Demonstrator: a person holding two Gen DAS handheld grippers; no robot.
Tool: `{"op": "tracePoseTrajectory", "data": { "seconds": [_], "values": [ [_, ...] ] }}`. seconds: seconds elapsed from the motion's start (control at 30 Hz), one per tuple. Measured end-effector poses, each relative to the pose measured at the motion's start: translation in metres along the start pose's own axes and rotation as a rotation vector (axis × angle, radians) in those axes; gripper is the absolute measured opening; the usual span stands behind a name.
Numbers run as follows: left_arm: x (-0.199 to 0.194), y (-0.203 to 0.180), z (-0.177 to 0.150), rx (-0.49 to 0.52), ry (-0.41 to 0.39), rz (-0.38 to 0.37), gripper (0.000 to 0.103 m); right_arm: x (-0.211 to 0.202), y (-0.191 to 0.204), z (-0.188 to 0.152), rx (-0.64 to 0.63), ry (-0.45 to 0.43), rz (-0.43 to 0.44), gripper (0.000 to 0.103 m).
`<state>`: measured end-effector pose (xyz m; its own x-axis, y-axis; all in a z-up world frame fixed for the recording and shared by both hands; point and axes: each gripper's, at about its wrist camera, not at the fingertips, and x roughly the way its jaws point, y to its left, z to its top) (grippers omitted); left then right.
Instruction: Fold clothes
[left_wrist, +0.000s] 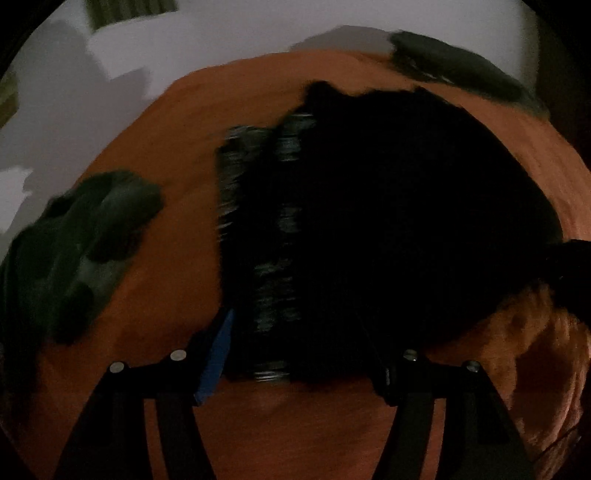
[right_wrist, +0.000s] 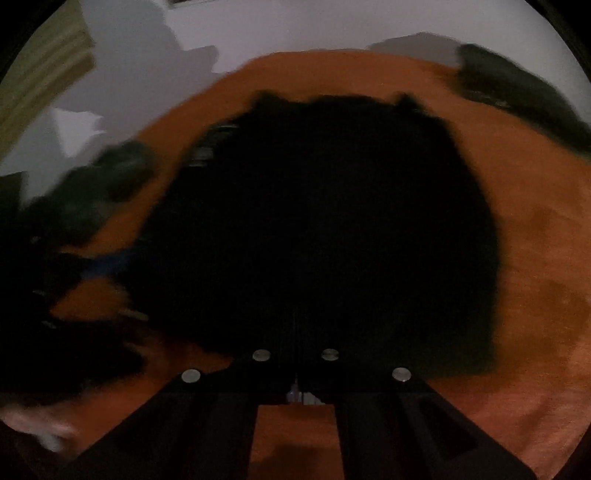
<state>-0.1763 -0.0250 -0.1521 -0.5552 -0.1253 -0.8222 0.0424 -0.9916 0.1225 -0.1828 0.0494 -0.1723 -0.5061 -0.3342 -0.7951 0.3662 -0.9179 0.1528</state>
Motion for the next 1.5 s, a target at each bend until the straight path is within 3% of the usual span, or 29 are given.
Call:
{"op": "tracePoseTrajectory", "data": {
  "seconds": [0.1, 0.17, 0.27, 0.37, 0.43, 0.53, 0.63, 0.67, 0.8, 0.9, 1.07, 1.13, 1.2, 1.3, 1.5],
  "values": [
    [0.000, 0.041, -0.006, -0.111, 0.031, -0.030, 0.080, -0.017, -0.060, -0.004, 0.115, -0.048, -0.111, 0.000],
    [0.002, 0.053, -0.008, -0.152, 0.055, -0.058, 0.080, -0.023, -0.096, -0.010, 0.201, -0.032, -0.188, 0.000],
    [-0.015, 0.046, -0.003, -0.163, 0.042, -0.105, 0.078, -0.037, -0.125, -0.018, 0.341, -0.044, -0.118, 0.000],
    [-0.033, 0.025, 0.006, -0.107, -0.012, -0.186, 0.078, -0.062, -0.094, -0.015, 0.256, -0.123, 0.004, 0.000],
    [-0.030, 0.010, 0.010, -0.045, -0.022, -0.173, 0.078, -0.064, -0.063, -0.010, 0.156, -0.125, 0.094, 0.000],
    [-0.008, 0.002, 0.012, -0.014, 0.009, -0.092, 0.078, -0.037, -0.018, -0.006, -0.001, -0.032, 0.163, 0.000],
    [0.004, 0.030, 0.002, -0.073, 0.055, 0.000, 0.079, -0.011, -0.019, -0.010, -0.011, 0.054, 0.072, 0.000],
    [0.003, 0.045, -0.002, -0.104, 0.064, -0.022, 0.080, -0.012, -0.033, -0.013, 0.025, 0.051, 0.042, 0.000],
    [-0.013, 0.076, -0.015, -0.081, 0.049, 0.075, 0.078, -0.024, -0.078, -0.024, 0.093, 0.026, -0.041, 0.000],
    [-0.017, 0.106, -0.024, -0.164, 0.062, -0.007, 0.078, -0.034, -0.079, -0.026, 0.049, 0.011, -0.107, 0.000],
    [-0.016, 0.126, -0.034, -0.269, 0.083, -0.127, 0.078, -0.067, -0.014, -0.038, -0.295, -0.135, -0.141, 0.000],
    [-0.015, 0.127, -0.033, -0.282, 0.087, -0.140, 0.078, -0.073, 0.024, -0.054, -0.514, -0.187, -0.180, 0.003],
    [-0.017, 0.124, -0.034, -0.295, 0.090, -0.150, 0.078, -0.071, 0.056, -0.079, -0.740, -0.239, -0.256, 0.019],
    [-0.015, 0.124, -0.037, -0.311, 0.098, -0.207, 0.079, -0.046, 0.101, -0.118, -1.052, -0.316, -0.429, 0.027],
    [-0.022, 0.131, -0.042, -0.286, 0.099, -0.237, 0.079, -0.022, 0.124, -0.133, -1.159, -0.255, -0.438, 0.027]
  ]
}}
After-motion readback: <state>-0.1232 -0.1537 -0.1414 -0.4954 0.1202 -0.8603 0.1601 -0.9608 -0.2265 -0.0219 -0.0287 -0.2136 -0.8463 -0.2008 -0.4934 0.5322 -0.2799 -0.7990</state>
